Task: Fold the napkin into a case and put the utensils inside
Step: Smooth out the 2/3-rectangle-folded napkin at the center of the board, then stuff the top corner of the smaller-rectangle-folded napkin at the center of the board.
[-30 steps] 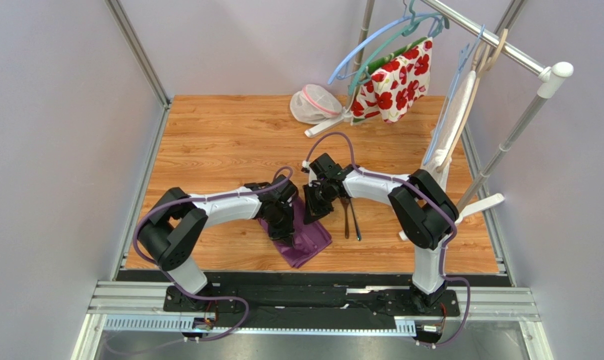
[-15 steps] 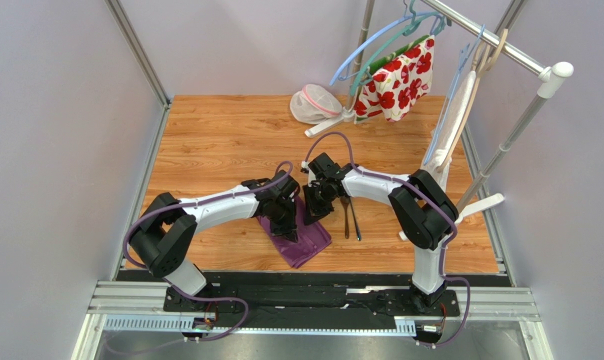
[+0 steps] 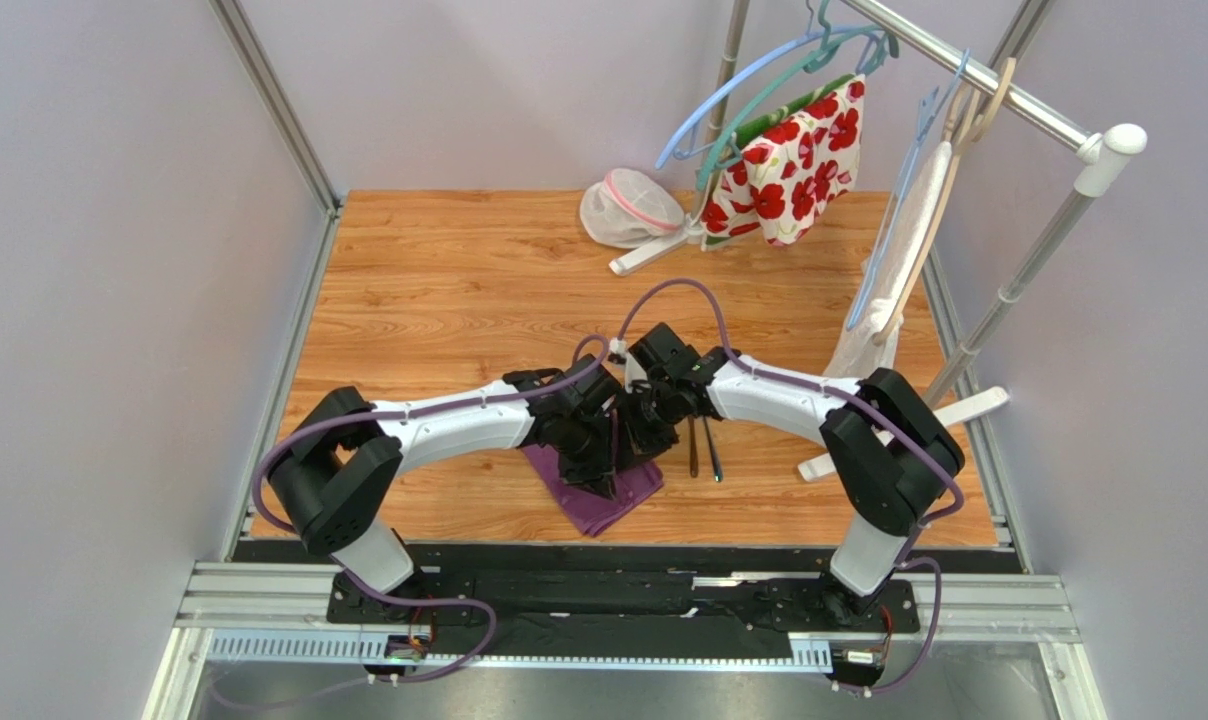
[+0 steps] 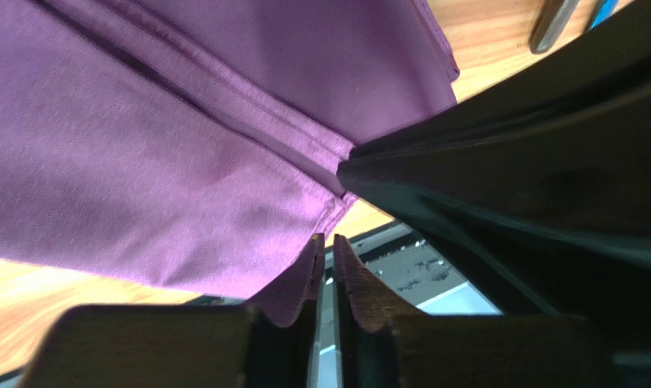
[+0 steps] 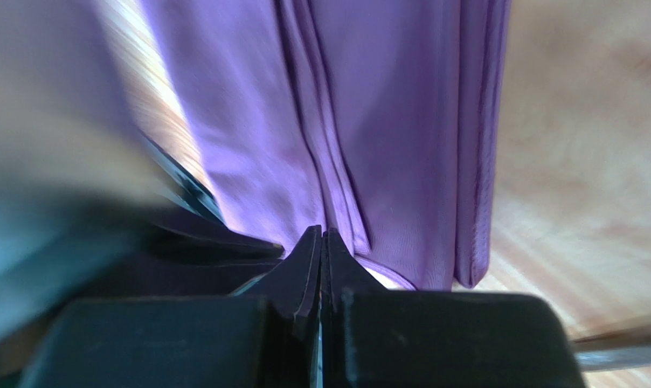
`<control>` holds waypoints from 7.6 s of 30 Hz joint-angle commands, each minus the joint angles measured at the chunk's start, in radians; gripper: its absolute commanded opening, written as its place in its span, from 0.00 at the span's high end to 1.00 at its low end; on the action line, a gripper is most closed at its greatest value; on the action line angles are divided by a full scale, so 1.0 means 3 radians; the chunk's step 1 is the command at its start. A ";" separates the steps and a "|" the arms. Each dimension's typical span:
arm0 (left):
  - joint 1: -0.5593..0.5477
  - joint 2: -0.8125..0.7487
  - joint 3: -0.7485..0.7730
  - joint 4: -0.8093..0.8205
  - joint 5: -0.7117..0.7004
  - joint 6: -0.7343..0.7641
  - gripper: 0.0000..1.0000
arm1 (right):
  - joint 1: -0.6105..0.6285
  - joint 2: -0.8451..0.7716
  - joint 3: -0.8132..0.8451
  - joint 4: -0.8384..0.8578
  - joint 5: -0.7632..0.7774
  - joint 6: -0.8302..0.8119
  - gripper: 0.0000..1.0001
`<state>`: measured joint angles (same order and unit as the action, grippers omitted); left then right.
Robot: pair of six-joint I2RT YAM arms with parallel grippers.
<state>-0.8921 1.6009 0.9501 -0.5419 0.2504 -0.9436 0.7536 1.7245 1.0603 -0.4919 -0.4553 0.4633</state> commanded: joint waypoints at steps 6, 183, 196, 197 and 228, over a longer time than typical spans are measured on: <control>-0.0094 0.0227 0.0198 0.0093 -0.0104 -0.0035 0.76 | 0.0040 -0.0052 -0.0359 0.0433 -0.0277 0.0179 1.00; -0.0456 -0.1093 -0.0115 0.0079 -0.1780 0.0272 0.69 | -0.0676 -0.0609 -0.0318 -0.0114 0.0281 0.0450 0.37; -0.0917 0.0777 0.1530 -0.1414 -0.1785 -0.0950 0.61 | -0.0840 -0.1258 -0.1126 -0.0058 0.0178 0.0348 0.47; -0.0923 0.0855 0.1633 -0.1618 -0.1806 -0.0971 0.60 | -0.0840 -0.1299 -0.1161 -0.0058 0.0188 0.0358 0.47; -0.0698 0.1746 0.2156 -0.1958 -0.1709 -0.1079 0.65 | -0.1234 -0.1632 -0.1617 0.0147 -0.0149 0.0128 0.33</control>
<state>-1.1103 2.1307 1.6192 -1.1755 -0.2695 -1.2926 0.3882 1.2129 0.5606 -0.4896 -0.4706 0.5251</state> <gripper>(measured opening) 0.491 0.675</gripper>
